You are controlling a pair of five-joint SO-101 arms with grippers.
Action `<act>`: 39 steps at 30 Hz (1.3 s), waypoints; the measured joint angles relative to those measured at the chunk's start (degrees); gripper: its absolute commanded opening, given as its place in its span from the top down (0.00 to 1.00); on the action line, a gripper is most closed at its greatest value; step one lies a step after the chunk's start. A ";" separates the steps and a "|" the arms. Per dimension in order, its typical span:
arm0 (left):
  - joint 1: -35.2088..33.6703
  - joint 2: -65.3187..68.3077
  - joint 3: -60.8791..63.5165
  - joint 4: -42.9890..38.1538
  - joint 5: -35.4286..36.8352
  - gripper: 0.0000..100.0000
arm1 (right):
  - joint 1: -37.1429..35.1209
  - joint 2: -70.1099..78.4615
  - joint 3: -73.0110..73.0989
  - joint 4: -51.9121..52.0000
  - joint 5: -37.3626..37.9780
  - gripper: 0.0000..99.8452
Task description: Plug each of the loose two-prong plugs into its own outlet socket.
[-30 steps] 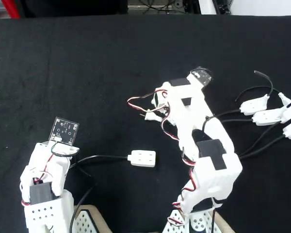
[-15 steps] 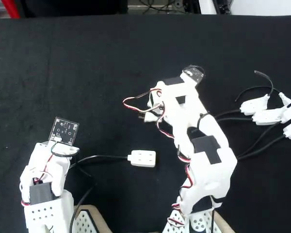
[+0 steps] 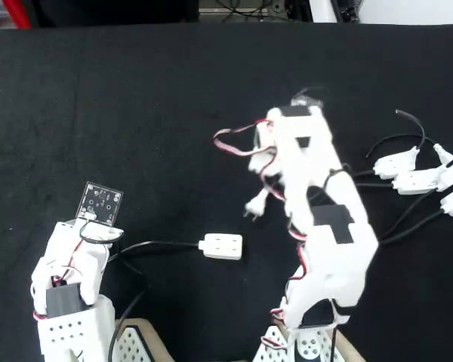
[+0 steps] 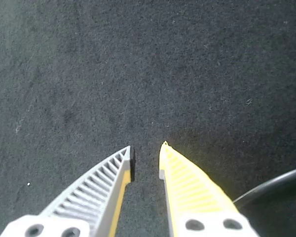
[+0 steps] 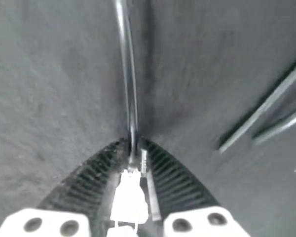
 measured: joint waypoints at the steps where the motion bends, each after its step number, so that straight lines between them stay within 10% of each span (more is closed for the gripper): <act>1: 0.00 0.00 0.00 0.00 0.00 0.89 | 0.79 0.00 -1.23 -0.70 2.29 0.99; 15: 0.00 0.00 0.00 0.00 0.00 0.89 | 1.14 4.66 -5.63 -6.77 43.43 0.93; 20: 0.00 0.00 0.00 0.00 0.00 0.89 | 1.14 4.84 -9.32 -0.09 46.15 0.80; 39: 0.00 0.00 0.00 0.00 0.00 0.89 | 1.23 10.02 -12.40 6.07 49.32 0.85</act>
